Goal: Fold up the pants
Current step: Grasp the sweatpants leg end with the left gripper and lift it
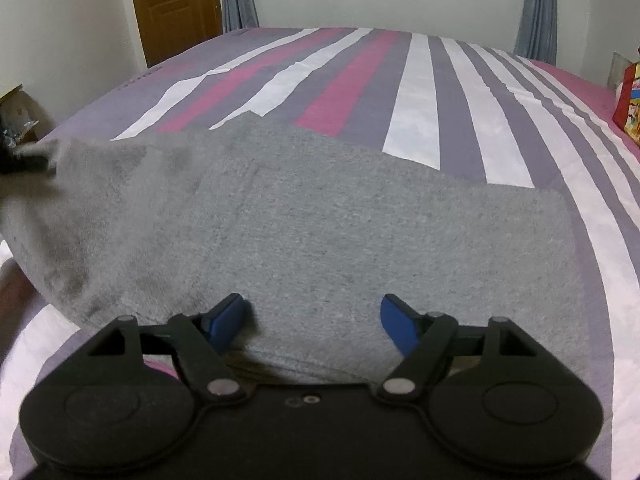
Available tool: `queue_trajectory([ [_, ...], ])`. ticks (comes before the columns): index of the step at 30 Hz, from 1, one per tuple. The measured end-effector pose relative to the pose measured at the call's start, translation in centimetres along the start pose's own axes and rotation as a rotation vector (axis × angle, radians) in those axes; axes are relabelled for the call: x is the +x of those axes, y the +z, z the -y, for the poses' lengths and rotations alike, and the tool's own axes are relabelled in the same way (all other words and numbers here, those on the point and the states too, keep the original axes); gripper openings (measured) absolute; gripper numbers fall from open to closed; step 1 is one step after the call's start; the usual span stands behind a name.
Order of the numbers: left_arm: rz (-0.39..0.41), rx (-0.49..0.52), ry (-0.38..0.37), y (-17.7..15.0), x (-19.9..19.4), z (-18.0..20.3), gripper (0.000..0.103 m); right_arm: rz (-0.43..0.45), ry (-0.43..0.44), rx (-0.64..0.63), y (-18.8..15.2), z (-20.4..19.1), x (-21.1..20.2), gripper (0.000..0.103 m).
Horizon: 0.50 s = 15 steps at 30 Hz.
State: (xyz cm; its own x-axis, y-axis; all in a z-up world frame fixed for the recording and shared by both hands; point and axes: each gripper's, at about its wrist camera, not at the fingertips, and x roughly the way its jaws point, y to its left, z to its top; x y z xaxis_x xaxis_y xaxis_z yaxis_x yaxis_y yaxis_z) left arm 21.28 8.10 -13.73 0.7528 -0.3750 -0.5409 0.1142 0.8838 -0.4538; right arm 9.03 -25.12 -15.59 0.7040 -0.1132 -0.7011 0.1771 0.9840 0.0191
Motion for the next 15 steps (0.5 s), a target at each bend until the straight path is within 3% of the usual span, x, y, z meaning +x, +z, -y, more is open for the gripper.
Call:
queue_trajectory([
  [6, 0.004, 0.31, -0.123, -0.8, -1.0, 8.9, 0.019, 0.004, 0.045, 0.039, 0.2, 1.0, -1.1, 0.071],
  [12, -0.116, 0.602, -0.268, -7.1, -0.4, 17.4, 0.019, 0.038, 0.016, 0.154, -0.3, 5.1, -3.5, 0.07],
  [15, -0.197, 0.721, -0.26, -11.0, 0.3, 20.1, 0.02, 0.05, 0.004, 0.217, -1.1, 8.1, -4.9, 0.07],
])
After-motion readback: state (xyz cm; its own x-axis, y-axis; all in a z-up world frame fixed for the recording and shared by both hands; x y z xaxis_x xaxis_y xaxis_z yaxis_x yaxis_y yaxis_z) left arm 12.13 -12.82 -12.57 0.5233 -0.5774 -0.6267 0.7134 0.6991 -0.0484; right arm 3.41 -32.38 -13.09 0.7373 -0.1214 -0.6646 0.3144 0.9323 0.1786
